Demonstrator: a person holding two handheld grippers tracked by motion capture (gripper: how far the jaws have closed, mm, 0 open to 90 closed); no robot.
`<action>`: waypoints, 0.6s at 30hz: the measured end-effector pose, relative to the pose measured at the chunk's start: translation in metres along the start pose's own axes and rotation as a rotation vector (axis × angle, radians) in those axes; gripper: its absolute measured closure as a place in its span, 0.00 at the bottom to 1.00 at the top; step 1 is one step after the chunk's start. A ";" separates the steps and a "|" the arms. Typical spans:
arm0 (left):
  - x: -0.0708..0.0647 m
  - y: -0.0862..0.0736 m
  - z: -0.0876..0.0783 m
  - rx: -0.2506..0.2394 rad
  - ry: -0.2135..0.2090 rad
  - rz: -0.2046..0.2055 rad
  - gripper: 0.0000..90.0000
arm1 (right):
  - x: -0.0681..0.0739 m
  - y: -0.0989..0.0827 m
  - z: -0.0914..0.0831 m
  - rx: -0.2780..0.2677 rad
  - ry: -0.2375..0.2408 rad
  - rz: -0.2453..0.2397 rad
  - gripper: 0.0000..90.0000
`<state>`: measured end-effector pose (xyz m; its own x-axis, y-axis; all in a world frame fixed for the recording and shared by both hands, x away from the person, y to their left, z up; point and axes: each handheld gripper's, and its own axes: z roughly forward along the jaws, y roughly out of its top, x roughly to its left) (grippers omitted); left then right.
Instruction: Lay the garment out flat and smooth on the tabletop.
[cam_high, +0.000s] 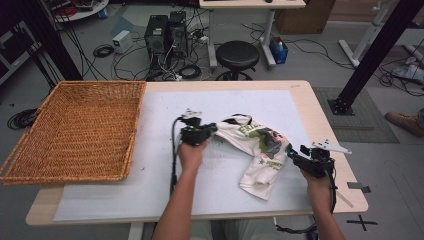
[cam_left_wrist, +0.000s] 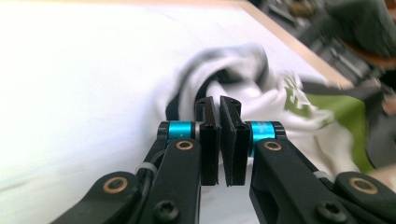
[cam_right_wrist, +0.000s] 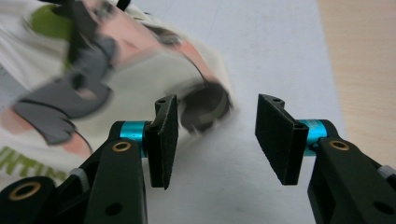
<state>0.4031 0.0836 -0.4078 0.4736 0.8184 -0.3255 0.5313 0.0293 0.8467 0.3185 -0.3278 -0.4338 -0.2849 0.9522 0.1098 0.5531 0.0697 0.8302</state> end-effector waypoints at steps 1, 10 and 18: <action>0.007 0.001 -0.007 -0.011 0.018 -0.011 0.96 | 0.003 -0.001 0.002 0.012 0.010 -0.005 0.56; 0.042 0.003 -0.028 -0.058 0.104 -0.080 0.96 | 0.057 -0.004 0.034 0.178 0.285 -0.107 0.57; 0.052 0.007 -0.032 -0.105 0.146 -0.105 0.96 | 0.076 -0.011 0.030 0.155 0.325 -0.275 1.00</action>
<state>0.4089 0.1448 -0.4050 0.3083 0.8822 -0.3559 0.4925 0.1721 0.8532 0.3145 -0.2472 -0.4507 -0.6553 0.7508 0.0829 0.5257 0.3744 0.7638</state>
